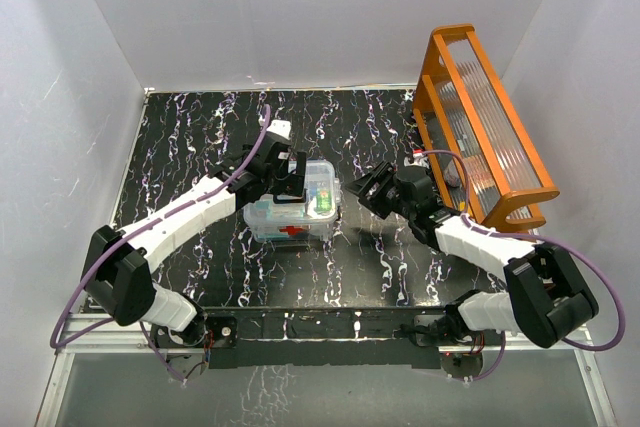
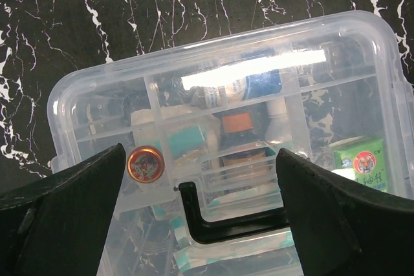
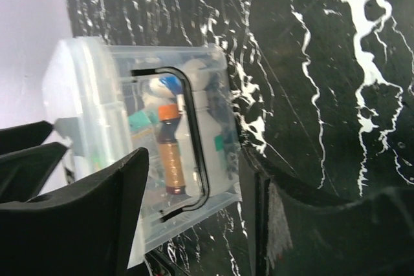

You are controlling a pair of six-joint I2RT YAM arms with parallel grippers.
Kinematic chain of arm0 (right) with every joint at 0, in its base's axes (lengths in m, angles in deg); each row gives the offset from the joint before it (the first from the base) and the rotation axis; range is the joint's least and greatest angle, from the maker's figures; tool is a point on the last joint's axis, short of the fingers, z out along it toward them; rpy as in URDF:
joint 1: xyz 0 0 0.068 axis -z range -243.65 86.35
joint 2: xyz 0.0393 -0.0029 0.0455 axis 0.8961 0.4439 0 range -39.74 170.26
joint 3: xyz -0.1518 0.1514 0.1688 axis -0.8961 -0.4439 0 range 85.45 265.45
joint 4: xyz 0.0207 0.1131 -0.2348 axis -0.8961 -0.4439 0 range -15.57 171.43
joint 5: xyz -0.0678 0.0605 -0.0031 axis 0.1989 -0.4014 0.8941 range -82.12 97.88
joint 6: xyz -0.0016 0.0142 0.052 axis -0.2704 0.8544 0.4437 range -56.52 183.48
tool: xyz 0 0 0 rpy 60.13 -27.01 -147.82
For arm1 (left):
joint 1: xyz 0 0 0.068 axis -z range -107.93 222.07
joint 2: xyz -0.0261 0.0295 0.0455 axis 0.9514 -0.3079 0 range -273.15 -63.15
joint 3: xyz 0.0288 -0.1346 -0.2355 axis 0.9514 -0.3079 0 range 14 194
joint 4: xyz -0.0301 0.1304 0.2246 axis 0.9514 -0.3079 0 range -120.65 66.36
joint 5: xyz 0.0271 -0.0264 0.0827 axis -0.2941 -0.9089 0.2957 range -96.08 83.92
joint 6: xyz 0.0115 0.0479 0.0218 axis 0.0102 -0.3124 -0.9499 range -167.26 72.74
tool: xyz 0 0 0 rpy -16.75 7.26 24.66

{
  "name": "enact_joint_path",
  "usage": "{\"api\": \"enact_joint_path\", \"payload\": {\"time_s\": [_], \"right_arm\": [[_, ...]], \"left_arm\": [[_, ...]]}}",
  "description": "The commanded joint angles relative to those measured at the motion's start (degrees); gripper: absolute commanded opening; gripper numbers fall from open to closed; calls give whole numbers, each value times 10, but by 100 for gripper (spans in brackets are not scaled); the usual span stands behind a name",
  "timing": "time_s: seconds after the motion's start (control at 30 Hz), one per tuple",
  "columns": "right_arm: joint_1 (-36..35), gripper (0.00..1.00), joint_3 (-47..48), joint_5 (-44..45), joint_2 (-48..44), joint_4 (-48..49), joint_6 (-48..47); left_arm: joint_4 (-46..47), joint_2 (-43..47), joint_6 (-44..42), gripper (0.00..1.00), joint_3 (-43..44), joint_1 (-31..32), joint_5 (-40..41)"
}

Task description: Organize the medicine kit

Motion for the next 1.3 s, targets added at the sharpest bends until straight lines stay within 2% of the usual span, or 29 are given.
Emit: {"api": "enact_joint_path", "payload": {"time_s": [0.0,0.13,0.27,0.47,0.57,0.73,1.03,1.13,1.27], "right_arm": [[0,53,22,-27,38,-10,-12],[0,46,33,-68,70,6,-24],[1,40,48,-43,89,-28,-35],[0,35,55,-69,127,-27,-42],[-1,35,56,-56,116,-33,-46],[0,44,49,-11,64,-42,-57],[-3,74,0,15,-27,12,10],[-8,84,-16,13,-49,53,19],[-12,91,-12,-26,-34,99,9]], "left_arm": [[-108,-26,2,99,-26,14,14],[-106,-30,1,99,-25,18,17],[-112,-38,2,99,-21,21,27],[-131,-42,8,99,13,22,39],[-135,-36,6,99,46,22,31],[-109,1,-7,99,74,22,3],[-121,40,3,99,99,16,53],[-142,56,9,99,102,-1,66],[-173,56,26,99,98,-61,34]]}}
